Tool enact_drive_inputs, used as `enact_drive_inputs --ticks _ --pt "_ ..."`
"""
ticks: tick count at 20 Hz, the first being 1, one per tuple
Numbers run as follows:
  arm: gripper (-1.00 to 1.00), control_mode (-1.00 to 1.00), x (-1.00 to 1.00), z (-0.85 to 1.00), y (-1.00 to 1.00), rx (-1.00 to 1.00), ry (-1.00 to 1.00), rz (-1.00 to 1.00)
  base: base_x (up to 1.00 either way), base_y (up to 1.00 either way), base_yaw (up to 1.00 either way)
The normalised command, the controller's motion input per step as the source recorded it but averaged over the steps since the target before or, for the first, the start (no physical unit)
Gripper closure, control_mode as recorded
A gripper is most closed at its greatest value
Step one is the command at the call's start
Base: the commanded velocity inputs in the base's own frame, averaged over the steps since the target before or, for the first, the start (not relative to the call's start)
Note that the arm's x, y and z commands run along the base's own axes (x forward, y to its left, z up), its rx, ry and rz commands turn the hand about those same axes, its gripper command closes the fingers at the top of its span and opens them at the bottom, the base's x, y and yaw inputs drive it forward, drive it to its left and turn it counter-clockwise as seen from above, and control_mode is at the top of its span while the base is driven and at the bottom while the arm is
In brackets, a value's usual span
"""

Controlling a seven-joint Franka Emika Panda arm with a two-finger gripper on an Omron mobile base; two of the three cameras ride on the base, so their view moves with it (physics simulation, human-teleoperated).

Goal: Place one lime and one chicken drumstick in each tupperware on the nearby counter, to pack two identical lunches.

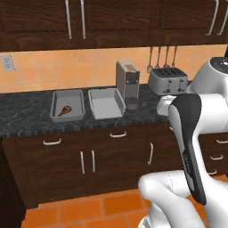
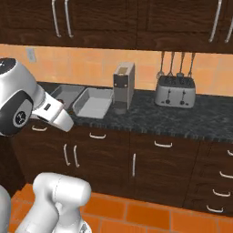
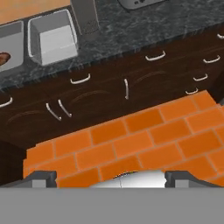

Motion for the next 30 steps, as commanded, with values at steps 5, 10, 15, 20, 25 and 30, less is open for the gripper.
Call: enact_drive_inputs --ticks 5,10,15,20,25,30 --pt "-1.00 1.00 0.00 0.00 0.00 0.00 0.00 0.00 -0.02 -1.00 0.01" --pt "-1.00 1.00 0.00 0.00 0.00 0.00 0.00 0.00 0.07 -1.00 0.00" --pt "-1.00 1.00 0.00 0.00 0.00 0.00 0.00 0.00 0.42 -1.00 -0.18" --pt "-1.00 1.00 0.00 0.00 0.00 0.00 0.00 0.00 0.32 -1.00 -0.20" --pt "-1.00 1.00 0.00 0.00 0.00 0.00 0.00 0.00 0.00 -1.00 -0.06" --pt "-1.00 1.00 0.00 0.00 0.00 0.00 0.00 0.00 0.14 -1.00 0.00"
